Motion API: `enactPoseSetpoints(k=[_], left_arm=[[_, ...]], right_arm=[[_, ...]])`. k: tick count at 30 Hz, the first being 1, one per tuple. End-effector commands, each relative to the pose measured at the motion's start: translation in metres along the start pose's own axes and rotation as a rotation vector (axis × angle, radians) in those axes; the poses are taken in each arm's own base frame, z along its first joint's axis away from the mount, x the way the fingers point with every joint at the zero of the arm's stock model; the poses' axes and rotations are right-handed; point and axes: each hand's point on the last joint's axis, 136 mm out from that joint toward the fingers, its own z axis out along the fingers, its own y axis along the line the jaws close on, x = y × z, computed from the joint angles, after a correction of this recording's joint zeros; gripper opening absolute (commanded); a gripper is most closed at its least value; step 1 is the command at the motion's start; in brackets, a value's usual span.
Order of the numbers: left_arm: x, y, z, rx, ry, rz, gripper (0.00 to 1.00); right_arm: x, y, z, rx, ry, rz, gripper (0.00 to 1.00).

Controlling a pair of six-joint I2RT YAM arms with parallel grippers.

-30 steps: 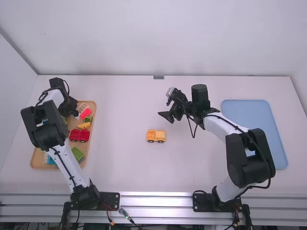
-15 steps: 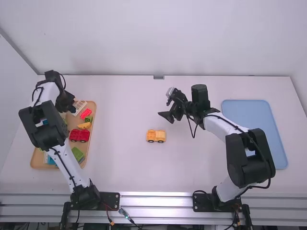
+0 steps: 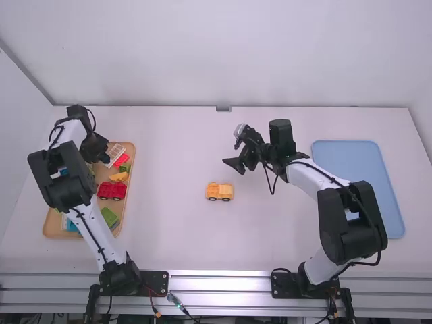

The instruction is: Assemble lego blocks to make yellow taxi

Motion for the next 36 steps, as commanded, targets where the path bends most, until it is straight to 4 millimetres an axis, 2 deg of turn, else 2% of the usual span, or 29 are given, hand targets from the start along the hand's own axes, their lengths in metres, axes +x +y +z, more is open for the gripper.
enactPoseSetpoints(k=[1, 3, 5, 6, 9, 10, 12, 13, 22, 28, 31, 34, 36], left_arm=[[0.011, -0.002, 0.005, 0.026, 0.038, 0.001, 0.10], [0.012, -0.004, 0.006, 0.030, 0.037, 0.004, 0.15], [0.011, -0.006, 0.008, 0.038, 0.028, 0.011, 0.30], [0.011, -0.006, 0.008, 0.040, 0.025, 0.014, 0.33], [0.010, -0.008, 0.008, 0.046, 0.019, 0.039, 0.54], [0.009, -0.008, 0.008, 0.046, 0.019, 0.034, 0.75], [0.008, -0.006, 0.008, 0.053, 0.028, 0.027, 0.97], [0.009, -0.005, 0.006, 0.062, 0.047, 0.013, 0.99], [-0.005, -0.004, -0.012, 0.080, 0.063, 0.009, 0.99], [-0.008, -0.009, -0.013, 0.094, 0.044, 0.026, 0.99], [-0.008, -0.006, -0.013, 0.086, 0.047, 0.019, 0.99], [-0.008, -0.004, -0.011, 0.084, 0.049, 0.019, 0.94], [-0.004, -0.008, -0.010, 0.089, 0.051, 0.027, 0.84]], right_arm=[[-0.007, -0.001, -0.001, -0.002, -0.012, -0.007, 0.99], [-0.007, 0.000, 0.000, -0.005, -0.012, -0.009, 0.99], [-0.006, -0.001, -0.001, -0.003, -0.012, -0.007, 0.99], [-0.006, -0.001, -0.001, -0.002, -0.012, -0.006, 0.99], [-0.006, -0.001, -0.001, -0.001, -0.010, -0.008, 0.99], [-0.007, 0.000, 0.000, -0.003, -0.010, -0.008, 0.99], [-0.006, -0.002, -0.001, 0.000, -0.011, -0.007, 0.99], [-0.006, -0.001, -0.001, 0.000, -0.010, -0.007, 0.99], [-0.007, -0.002, -0.001, 0.001, -0.013, -0.024, 0.99], [-0.007, -0.001, -0.001, -0.002, -0.013, -0.024, 0.99], [-0.007, -0.001, -0.001, -0.003, -0.013, -0.023, 0.99], [-0.007, 0.002, 0.001, -0.011, -0.011, -0.024, 0.99], [-0.007, 0.001, 0.000, -0.008, -0.011, -0.023, 0.99]])
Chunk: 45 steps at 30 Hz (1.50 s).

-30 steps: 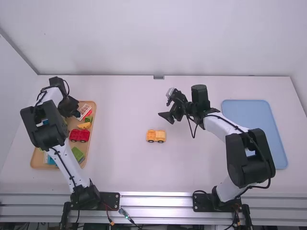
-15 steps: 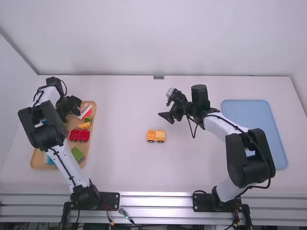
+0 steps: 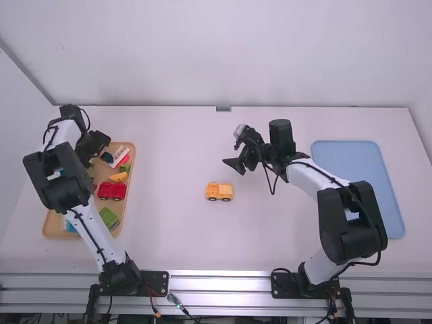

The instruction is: Assemble lego blocks to make yellow taxi

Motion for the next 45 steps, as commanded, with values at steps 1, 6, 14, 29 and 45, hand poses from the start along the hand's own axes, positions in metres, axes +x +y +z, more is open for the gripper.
enactPoseSetpoints(k=[1, 6, 14, 29, 45], left_arm=[[0.003, -0.003, 0.000, 0.009, 0.008, 0.018, 0.83], [0.002, -0.006, 0.002, 0.017, -0.003, 0.021, 0.60], [0.016, -0.018, 0.002, 0.098, 0.065, 0.100, 0.46], [0.040, -0.008, 0.004, 0.055, 0.151, 0.101, 0.23], [0.024, -0.005, 0.004, 0.046, 0.092, 0.154, 0.52]], right_arm=[[-0.007, 0.001, 0.000, -0.007, -0.013, -0.009, 0.99], [-0.007, 0.000, 0.000, -0.006, -0.013, -0.009, 0.99], [-0.008, 0.003, 0.002, -0.013, -0.013, -0.013, 0.99], [-0.008, 0.002, 0.001, -0.010, -0.013, -0.010, 0.99], [-0.008, 0.002, 0.001, -0.010, -0.013, -0.011, 0.99]])
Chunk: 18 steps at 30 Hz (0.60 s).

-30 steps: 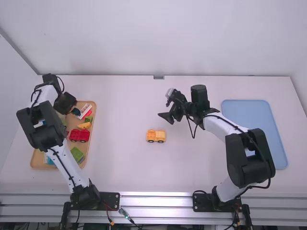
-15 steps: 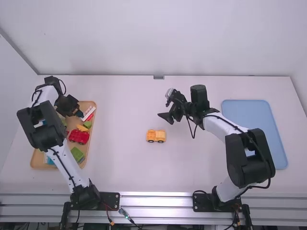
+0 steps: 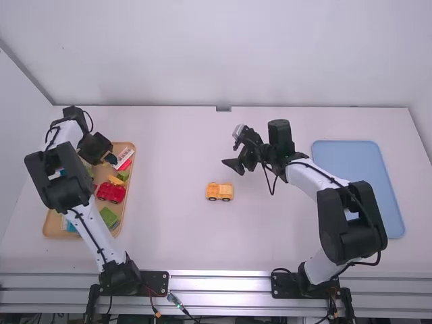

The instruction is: Assemble lego blocks to make yellow taxi

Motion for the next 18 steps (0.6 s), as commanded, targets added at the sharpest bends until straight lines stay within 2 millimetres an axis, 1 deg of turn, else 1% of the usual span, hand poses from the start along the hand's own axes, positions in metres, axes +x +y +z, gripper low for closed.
enactPoseSetpoints(k=[1, 2, 3, 5, 10, 15, 17, 18], left_arm=[[0.004, 0.002, 0.002, -0.015, 0.007, 0.056, 0.52], [0.005, 0.002, 0.002, -0.016, 0.009, 0.075, 0.55], [0.004, 0.002, 0.002, -0.015, 0.009, 0.083, 0.55], [0.003, 0.002, 0.000, -0.016, 0.005, 0.094, 0.59], [-0.002, 0.006, -0.006, -0.023, 0.004, 0.118, 0.60], [-0.005, 0.009, -0.007, -0.062, -0.018, 0.134, 0.62], [-0.005, 0.004, -0.007, -0.029, -0.012, 0.132, 0.62], [-0.006, 0.004, -0.008, -0.015, -0.010, 0.125, 0.60]], right_arm=[[-0.007, -0.002, -0.001, -0.001, -0.014, -0.009, 0.99], [-0.007, -0.002, -0.001, -0.001, -0.014, -0.009, 0.99], [-0.007, -0.002, -0.001, -0.001, -0.014, -0.009, 0.99], [-0.007, -0.002, -0.001, -0.001, -0.014, -0.009, 0.99], [-0.007, -0.002, -0.001, -0.001, -0.014, -0.009, 0.99], [-0.007, -0.002, -0.001, 0.000, -0.014, -0.010, 0.99], [-0.007, -0.002, -0.001, 0.000, -0.014, -0.010, 0.99], [-0.007, -0.002, -0.001, 0.000, -0.014, -0.010, 0.99]])
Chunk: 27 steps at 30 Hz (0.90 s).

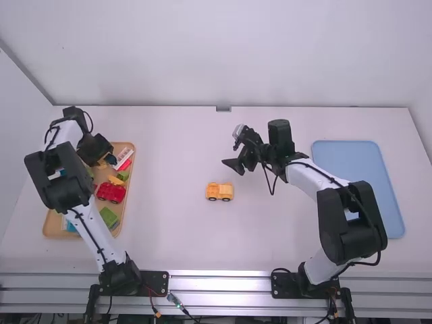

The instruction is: Assemble lego blocks to make yellow taxi

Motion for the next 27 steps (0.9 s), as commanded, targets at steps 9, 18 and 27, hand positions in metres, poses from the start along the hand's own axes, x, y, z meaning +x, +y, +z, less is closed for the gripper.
enactPoseSetpoints(k=[9, 18, 27], left_arm=[[-0.013, 0.000, -0.013, 0.024, -0.022, 0.051, 0.57], [-0.014, 0.024, -0.014, -0.117, -0.037, 0.127, 0.60], [-0.008, 0.026, 0.005, -0.105, -0.037, 0.210, 0.56]], right_arm=[[-0.008, -0.003, -0.001, 0.004, -0.017, -0.015, 0.99], [-0.008, -0.003, -0.001, 0.004, -0.017, -0.016, 0.99], [-0.008, -0.003, -0.001, 0.004, -0.017, -0.015, 0.99]])
